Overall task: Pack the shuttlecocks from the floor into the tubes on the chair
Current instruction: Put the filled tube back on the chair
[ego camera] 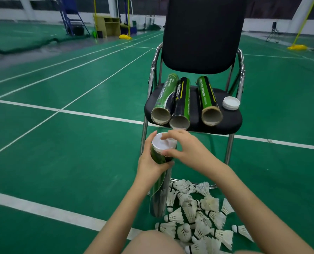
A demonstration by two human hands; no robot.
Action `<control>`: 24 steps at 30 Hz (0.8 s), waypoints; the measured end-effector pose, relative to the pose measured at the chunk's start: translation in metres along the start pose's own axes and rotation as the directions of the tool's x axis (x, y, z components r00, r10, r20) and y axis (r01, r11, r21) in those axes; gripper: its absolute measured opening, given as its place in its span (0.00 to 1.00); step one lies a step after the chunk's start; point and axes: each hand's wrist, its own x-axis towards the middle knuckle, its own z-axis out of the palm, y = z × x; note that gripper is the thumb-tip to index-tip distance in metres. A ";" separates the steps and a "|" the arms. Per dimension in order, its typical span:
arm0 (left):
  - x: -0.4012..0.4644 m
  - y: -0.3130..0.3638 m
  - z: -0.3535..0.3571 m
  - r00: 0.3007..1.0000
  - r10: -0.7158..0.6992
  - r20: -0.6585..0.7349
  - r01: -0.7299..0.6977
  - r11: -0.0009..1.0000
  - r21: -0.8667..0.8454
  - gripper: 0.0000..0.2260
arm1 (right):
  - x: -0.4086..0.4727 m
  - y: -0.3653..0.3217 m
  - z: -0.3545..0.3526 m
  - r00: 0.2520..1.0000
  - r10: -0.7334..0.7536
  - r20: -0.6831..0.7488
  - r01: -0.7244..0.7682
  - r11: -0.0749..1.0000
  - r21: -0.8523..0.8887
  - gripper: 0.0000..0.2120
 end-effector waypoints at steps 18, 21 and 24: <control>0.001 -0.047 -0.010 0.994 -0.091 0.064 0.100 0.984 -0.147 0.33 | 0.015 0.038 0.054 0.973 0.217 0.083 -0.230 0.949 0.217 0.28; -0.001 -0.047 -0.012 0.990 -0.067 0.126 0.097 0.962 -0.256 0.28 | 0.013 0.041 0.056 0.976 0.204 0.081 -0.217 0.953 0.211 0.27; 0.000 -0.047 -0.010 0.989 -0.070 0.130 0.108 0.944 -0.311 0.23 | 0.011 0.043 0.056 0.976 0.197 0.087 -0.211 0.957 0.200 0.27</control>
